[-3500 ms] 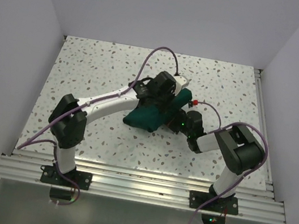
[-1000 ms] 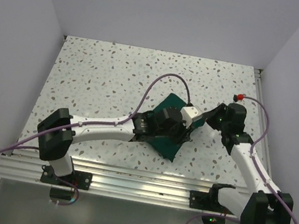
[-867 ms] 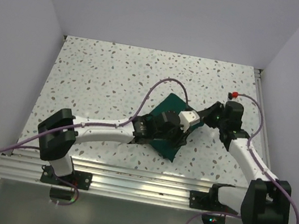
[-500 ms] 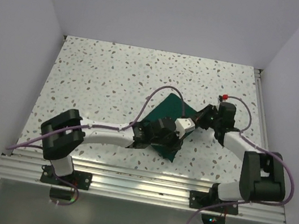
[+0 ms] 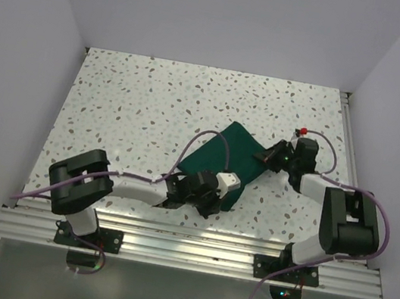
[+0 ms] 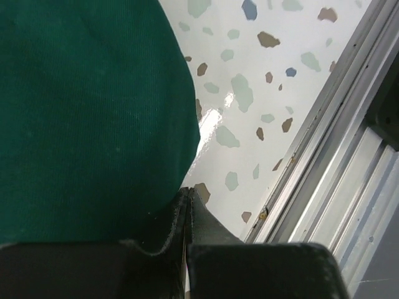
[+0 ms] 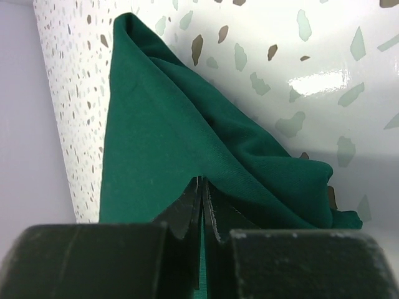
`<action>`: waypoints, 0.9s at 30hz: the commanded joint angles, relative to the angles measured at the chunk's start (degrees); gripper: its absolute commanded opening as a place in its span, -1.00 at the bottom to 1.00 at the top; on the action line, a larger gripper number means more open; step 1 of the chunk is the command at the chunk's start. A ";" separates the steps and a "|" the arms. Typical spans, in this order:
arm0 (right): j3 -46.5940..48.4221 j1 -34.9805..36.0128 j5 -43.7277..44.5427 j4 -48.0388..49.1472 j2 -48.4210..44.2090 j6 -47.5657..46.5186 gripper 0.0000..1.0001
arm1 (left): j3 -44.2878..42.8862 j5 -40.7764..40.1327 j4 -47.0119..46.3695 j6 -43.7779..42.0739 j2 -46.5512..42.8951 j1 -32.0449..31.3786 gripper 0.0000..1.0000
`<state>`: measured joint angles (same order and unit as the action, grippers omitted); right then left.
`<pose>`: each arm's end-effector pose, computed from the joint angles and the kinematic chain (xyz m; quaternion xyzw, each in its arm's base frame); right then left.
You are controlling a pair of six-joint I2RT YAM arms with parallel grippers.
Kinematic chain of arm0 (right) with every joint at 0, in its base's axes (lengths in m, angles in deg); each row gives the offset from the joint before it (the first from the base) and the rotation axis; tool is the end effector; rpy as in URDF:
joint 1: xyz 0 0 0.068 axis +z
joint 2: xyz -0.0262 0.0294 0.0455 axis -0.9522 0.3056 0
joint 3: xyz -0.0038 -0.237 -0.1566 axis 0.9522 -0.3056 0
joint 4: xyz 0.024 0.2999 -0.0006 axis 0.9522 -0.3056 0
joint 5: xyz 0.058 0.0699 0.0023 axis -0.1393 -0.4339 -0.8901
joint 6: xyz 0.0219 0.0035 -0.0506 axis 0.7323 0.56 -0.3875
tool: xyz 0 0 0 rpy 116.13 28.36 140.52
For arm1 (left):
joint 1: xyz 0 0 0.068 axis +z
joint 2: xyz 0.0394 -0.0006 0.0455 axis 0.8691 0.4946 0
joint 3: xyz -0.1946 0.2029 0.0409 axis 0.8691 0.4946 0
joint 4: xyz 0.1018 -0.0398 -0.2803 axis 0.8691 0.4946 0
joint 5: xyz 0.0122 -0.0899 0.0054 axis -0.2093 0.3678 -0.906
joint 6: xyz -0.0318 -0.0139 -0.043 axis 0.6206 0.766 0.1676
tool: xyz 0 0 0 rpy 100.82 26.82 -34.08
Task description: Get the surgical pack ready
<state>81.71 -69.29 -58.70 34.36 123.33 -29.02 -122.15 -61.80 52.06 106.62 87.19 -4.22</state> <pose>0.3198 0.0334 0.1334 0.2076 0.8417 0.3727 0.3309 0.1519 -0.3268 0.1320 0.3576 0.8405 -0.3029 0.2720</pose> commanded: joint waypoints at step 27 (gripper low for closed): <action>3.87 -0.90 23.52 -30.86 -26.47 -14.18 0.91 | -1.74 -13.97 15.15 4.23 -27.41 12.36 0.07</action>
<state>85.62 -69.94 -41.54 7.96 101.60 -40.39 -126.33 -70.53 66.37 109.20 66.88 5.95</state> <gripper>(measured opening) 0.882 0.483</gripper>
